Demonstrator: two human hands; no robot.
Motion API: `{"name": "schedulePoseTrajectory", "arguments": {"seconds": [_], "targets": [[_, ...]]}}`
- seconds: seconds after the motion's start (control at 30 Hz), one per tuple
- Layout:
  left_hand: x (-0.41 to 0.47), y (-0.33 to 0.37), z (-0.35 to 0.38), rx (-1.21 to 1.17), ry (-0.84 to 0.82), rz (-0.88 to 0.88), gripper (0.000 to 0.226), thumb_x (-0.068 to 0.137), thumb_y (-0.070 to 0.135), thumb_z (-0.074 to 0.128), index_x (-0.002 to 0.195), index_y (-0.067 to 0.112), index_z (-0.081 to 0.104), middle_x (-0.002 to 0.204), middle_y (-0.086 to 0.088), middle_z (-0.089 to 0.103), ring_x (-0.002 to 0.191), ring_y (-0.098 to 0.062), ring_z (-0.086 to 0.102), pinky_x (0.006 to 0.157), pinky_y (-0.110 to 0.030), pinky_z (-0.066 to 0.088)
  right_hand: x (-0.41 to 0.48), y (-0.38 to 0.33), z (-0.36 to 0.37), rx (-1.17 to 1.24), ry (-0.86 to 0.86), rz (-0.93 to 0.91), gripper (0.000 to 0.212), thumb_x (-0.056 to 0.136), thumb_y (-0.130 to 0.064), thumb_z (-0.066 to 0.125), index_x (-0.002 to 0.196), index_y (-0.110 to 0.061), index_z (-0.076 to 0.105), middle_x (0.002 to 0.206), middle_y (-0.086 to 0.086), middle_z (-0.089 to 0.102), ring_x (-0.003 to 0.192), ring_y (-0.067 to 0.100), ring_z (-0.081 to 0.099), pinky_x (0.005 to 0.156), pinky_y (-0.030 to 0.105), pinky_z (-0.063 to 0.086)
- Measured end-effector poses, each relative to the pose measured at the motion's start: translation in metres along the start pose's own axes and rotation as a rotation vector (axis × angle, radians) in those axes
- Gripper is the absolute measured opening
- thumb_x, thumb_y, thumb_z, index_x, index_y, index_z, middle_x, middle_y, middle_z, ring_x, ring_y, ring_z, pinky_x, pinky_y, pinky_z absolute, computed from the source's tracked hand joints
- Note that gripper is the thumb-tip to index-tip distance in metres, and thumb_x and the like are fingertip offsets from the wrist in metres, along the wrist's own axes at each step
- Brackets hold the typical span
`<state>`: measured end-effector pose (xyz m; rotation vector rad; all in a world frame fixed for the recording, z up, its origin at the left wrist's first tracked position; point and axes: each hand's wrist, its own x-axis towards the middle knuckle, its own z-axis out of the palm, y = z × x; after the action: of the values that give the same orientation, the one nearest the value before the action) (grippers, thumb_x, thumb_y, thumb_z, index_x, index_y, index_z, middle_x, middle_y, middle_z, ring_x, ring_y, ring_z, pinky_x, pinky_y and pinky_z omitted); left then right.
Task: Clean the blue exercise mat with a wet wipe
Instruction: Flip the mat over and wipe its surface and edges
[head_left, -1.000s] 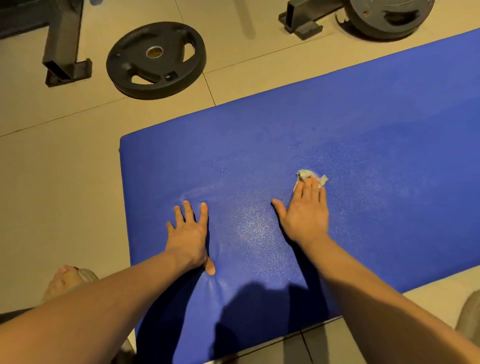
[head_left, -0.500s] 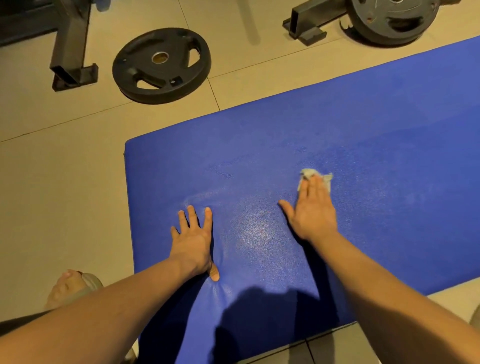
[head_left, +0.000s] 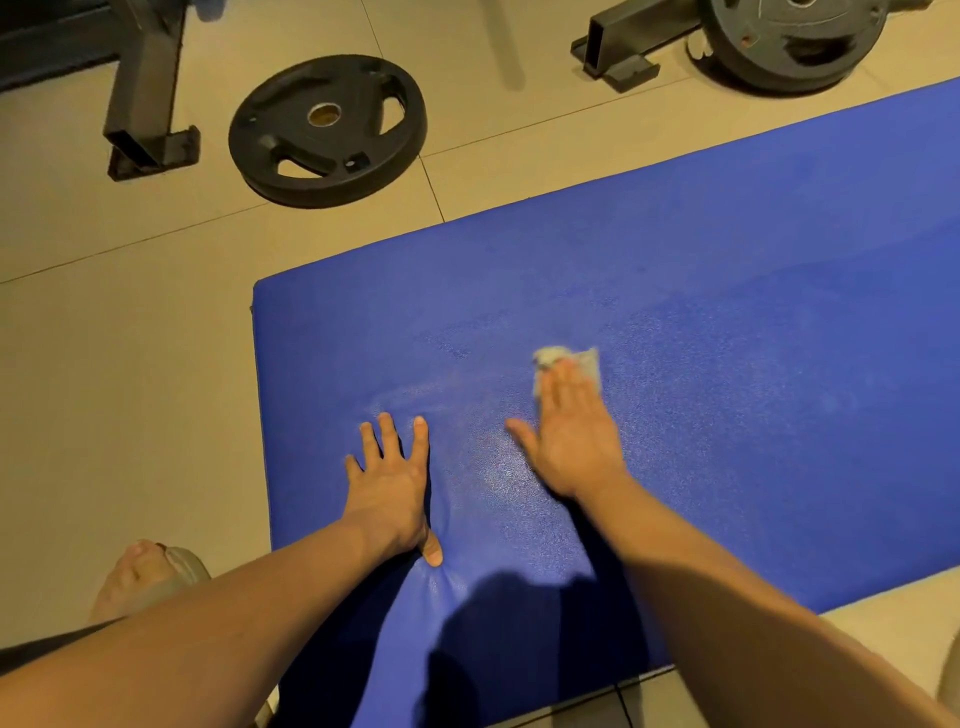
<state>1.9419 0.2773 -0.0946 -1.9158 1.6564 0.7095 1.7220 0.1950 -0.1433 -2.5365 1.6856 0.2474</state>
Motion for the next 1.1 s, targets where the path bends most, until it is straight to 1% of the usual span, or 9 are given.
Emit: {"name": "schedulePoseTrajectory", "arguments": {"seconds": [0.1,0.2,0.37,0.47,0.53,0.7,0.83,0.9,1.1], "targets": [[0.001,0.000,0.000,-0.006,-0.001,0.005,0.176,0.043,0.059,0.098,0.154,0.016,-0.032,0.160,-0.029,-0.030,0.148,-0.054,-0.023,0.120,-0.068,0.009,0.011,0.045,-0.009,0.086,-0.109,0.317,0.097,0.098,-0.070,0.007,0.157,0.005,0.017,0.165,0.025,0.014,0.155,0.037,0.007,0.126,0.050,0.006],[0.002,0.000,0.001,-0.006,-0.002,0.009,0.176,0.043,0.059,0.097,0.154,0.014,-0.032,0.160,-0.029,-0.029,0.148,-0.055,-0.023,0.120,-0.069,0.010,0.017,0.027,-0.013,0.209,-0.116,0.393,0.094,0.099,-0.069,0.015,0.158,0.004,0.010,0.166,0.025,0.005,0.155,0.037,0.000,0.126,0.048,0.006],[0.002,-0.001,0.002,-0.003,-0.005,0.004,0.178,0.041,0.061,0.097,0.154,0.014,-0.033,0.159,-0.030,-0.031,0.147,-0.055,-0.024,0.120,-0.070,0.009,-0.009,-0.059,0.003,0.198,-0.066,0.005,0.090,0.099,-0.065,0.008,0.159,0.001,0.013,0.167,0.023,0.007,0.155,0.037,-0.003,0.126,0.050,0.008],[0.003,-0.002,0.004,-0.007,-0.006,0.003,0.179,0.041,0.063,0.096,0.152,0.015,-0.035,0.159,-0.029,-0.034,0.147,-0.053,-0.026,0.120,-0.069,0.009,-0.027,-0.062,0.009,0.210,-0.009,-0.301,0.080,0.102,-0.060,0.025,0.157,-0.002,0.028,0.166,0.018,0.020,0.156,0.032,0.008,0.124,0.050,0.019],[0.003,-0.002,0.003,-0.009,-0.007,0.005,0.178,0.041,0.062,0.096,0.153,0.015,-0.034,0.159,-0.029,-0.033,0.147,-0.054,-0.025,0.120,-0.069,0.008,-0.031,-0.036,0.010,0.198,0.051,-0.345,0.074,0.103,-0.056,0.036,0.158,-0.007,0.030,0.166,0.013,0.024,0.156,0.029,0.011,0.124,0.049,0.020],[0.000,-0.001,0.001,-0.004,-0.001,0.002,0.178,0.041,0.059,0.098,0.155,0.014,-0.031,0.160,-0.029,-0.029,0.148,-0.054,-0.023,0.120,-0.070,0.011,-0.027,0.013,0.009,0.267,0.180,0.056,0.056,0.102,-0.033,0.053,0.149,-0.005,0.045,0.156,0.015,0.042,0.148,0.032,0.033,0.120,0.050,0.031],[0.002,0.000,0.001,-0.002,-0.004,0.000,0.178,0.041,0.060,0.097,0.154,0.014,-0.032,0.160,-0.029,-0.029,0.147,-0.055,-0.024,0.119,-0.070,0.011,-0.023,-0.005,-0.001,0.310,0.262,-0.049,0.027,0.091,-0.010,0.066,0.117,-0.012,0.070,0.110,0.004,0.067,0.102,0.030,0.057,0.087,0.041,0.054],[0.003,0.000,0.001,-0.009,-0.010,0.001,0.178,0.041,0.059,0.098,0.153,0.013,-0.033,0.159,-0.030,-0.030,0.147,-0.055,-0.025,0.119,-0.071,0.009,-0.021,-0.012,-0.006,0.350,0.178,-0.140,0.017,0.088,-0.008,0.068,0.103,-0.016,0.070,0.092,0.001,0.062,0.084,0.027,0.057,0.066,0.034,0.048],[0.002,0.001,-0.001,-0.005,-0.019,0.000,0.177,0.043,0.057,0.098,0.153,0.012,-0.033,0.159,-0.031,-0.030,0.146,-0.056,-0.024,0.119,-0.072,0.009,0.022,0.010,-0.045,1.275,-0.185,0.529,0.026,0.082,0.005,0.072,0.088,-0.018,0.060,0.076,0.001,0.064,0.069,0.016,0.060,0.064,0.027,0.046]]}}
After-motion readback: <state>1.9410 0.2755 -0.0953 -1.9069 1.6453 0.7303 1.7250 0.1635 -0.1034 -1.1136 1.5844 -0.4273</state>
